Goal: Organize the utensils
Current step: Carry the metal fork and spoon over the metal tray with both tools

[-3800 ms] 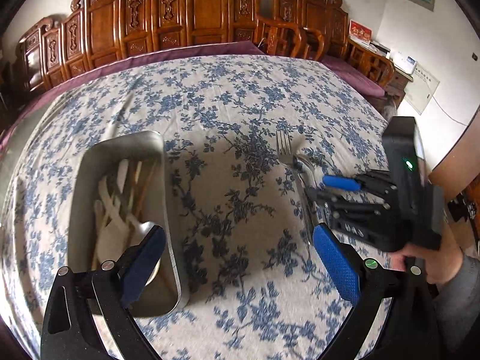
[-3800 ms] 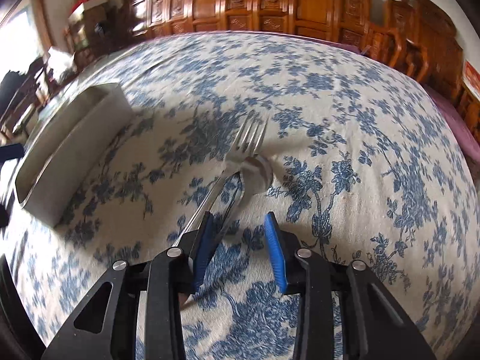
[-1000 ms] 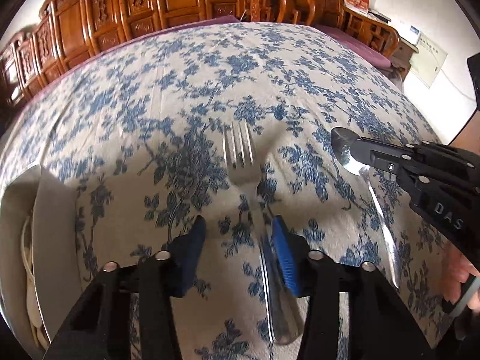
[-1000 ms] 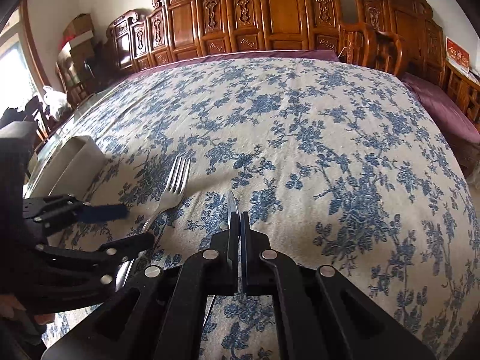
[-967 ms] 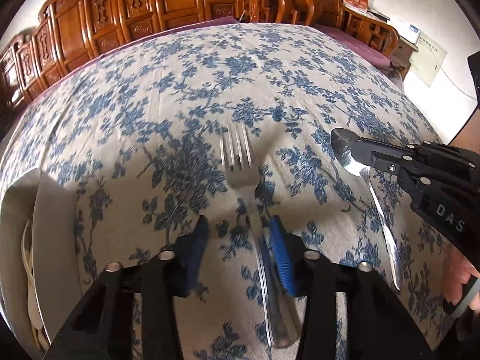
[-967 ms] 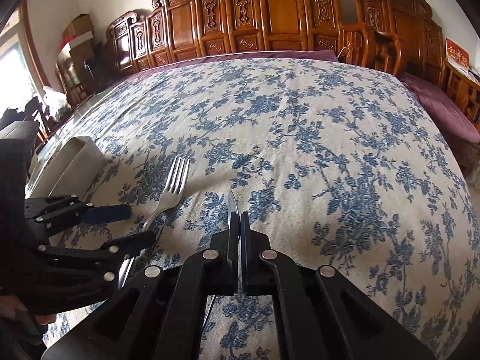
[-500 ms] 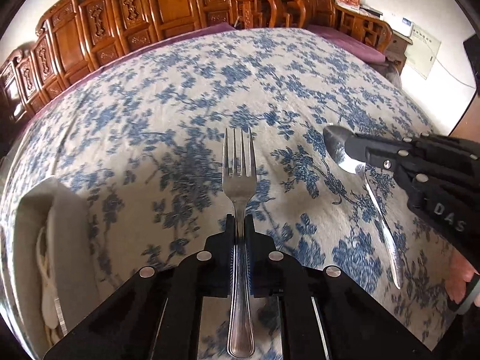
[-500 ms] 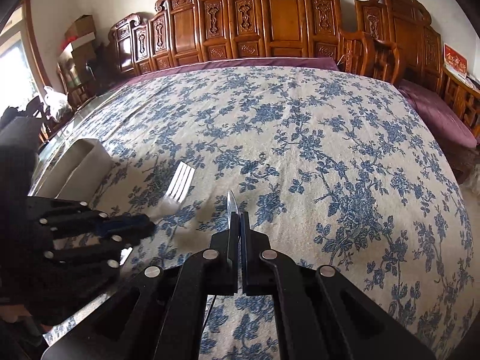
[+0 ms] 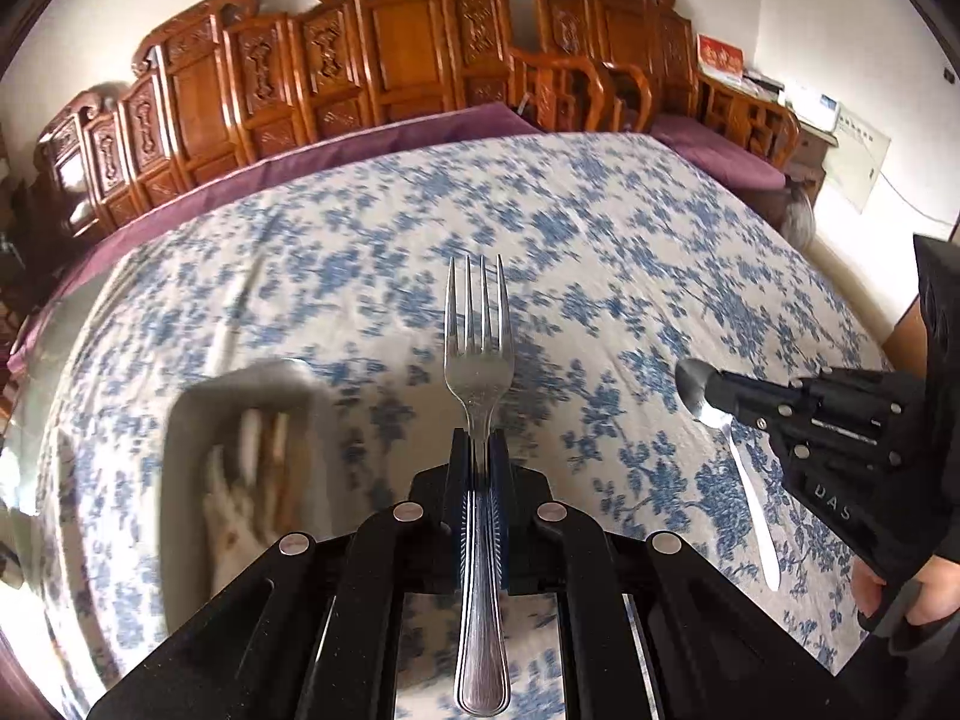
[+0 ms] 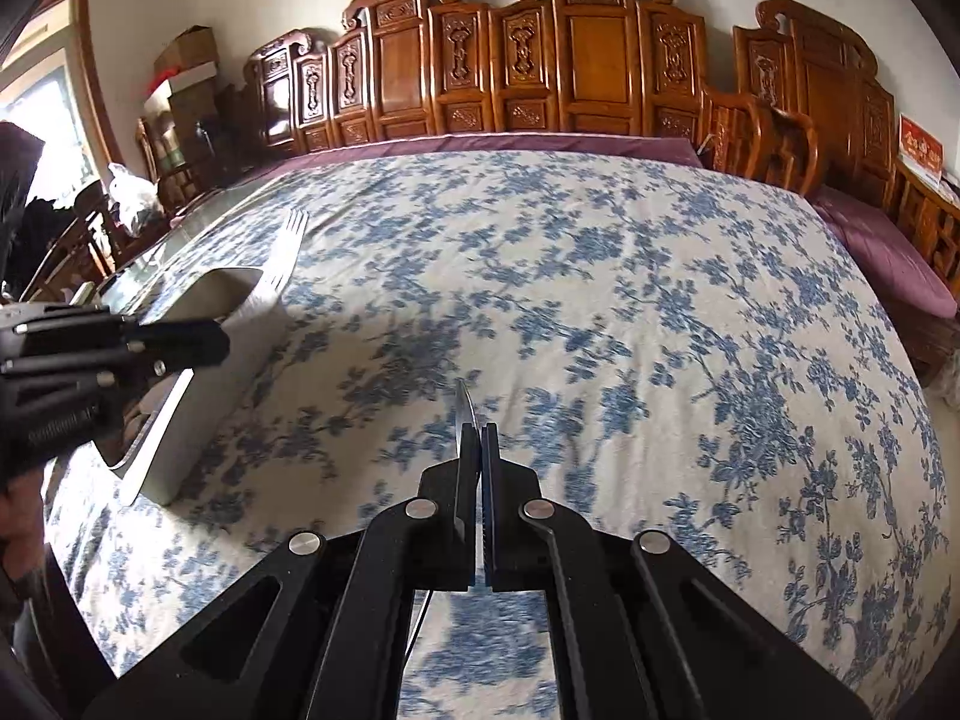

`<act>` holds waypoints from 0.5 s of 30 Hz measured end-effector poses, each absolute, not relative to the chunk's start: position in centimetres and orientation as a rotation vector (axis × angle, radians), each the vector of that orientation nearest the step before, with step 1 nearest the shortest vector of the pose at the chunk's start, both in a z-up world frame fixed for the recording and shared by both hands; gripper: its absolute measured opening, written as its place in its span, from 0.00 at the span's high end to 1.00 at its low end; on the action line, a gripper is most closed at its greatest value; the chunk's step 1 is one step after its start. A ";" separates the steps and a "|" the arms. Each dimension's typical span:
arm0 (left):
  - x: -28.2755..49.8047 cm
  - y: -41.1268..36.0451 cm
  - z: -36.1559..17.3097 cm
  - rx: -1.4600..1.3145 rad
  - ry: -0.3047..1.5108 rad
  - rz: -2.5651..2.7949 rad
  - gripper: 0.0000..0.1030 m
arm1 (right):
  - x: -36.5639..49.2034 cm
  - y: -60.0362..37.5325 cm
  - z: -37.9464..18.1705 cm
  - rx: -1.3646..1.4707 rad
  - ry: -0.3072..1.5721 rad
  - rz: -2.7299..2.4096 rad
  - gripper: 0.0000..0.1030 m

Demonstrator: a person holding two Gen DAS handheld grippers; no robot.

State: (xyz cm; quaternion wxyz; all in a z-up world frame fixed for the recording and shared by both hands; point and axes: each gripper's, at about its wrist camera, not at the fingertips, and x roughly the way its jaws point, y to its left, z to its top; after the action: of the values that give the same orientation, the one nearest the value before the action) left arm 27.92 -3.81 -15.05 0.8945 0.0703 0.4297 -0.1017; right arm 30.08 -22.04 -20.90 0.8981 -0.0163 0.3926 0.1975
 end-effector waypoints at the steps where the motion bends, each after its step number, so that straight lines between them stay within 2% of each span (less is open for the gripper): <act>1: 27.7 -3.3 -14.8 0.142 0.887 -0.206 0.94 | 29.9 -21.7 -20.7 -0.037 0.809 0.413 0.98; 8: 27.7 0.6 -14.2 0.145 0.880 -0.171 0.94 | 29.1 -18.7 -19.7 -0.088 0.784 0.445 0.98; 15: 28.9 4.3 -16.1 0.141 0.918 -0.122 0.94 | 28.6 -16.7 -19.1 -0.103 0.777 0.480 0.98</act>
State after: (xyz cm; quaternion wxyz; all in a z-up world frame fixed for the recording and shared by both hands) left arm 28.85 4.32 -16.11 0.8922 0.0680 0.4426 -0.0588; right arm 28.64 -16.65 -19.09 0.8962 -0.0498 0.3749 0.2318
